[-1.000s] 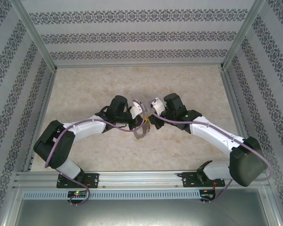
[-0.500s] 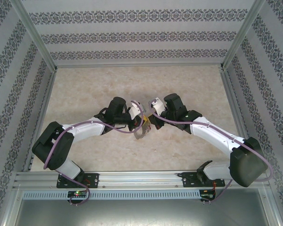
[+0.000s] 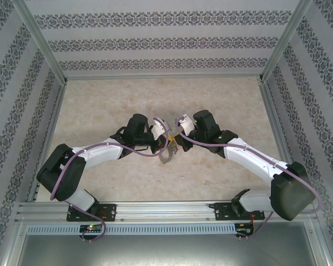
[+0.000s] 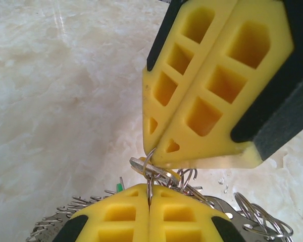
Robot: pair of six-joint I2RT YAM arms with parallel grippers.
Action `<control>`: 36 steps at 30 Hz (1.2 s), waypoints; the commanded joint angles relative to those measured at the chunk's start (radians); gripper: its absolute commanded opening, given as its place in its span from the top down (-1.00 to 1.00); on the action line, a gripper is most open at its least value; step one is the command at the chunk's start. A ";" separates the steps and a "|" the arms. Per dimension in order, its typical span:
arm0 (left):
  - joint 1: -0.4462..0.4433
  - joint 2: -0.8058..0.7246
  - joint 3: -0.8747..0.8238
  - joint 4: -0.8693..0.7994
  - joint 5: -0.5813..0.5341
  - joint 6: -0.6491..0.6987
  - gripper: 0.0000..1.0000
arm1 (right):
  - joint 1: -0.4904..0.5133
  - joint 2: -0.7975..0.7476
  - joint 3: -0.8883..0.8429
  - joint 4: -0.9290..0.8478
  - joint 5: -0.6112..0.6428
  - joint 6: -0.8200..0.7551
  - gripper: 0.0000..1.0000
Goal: Put the keys on the keyring
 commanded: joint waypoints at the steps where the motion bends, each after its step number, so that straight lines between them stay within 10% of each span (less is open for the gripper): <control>1: -0.006 -0.040 -0.003 0.026 -0.006 -0.015 1.00 | -0.012 -0.011 -0.004 -0.006 0.034 0.013 1.00; 36: -0.005 -0.037 0.008 0.018 -0.052 -0.007 1.00 | -0.012 0.003 0.008 -0.005 0.059 -0.008 1.00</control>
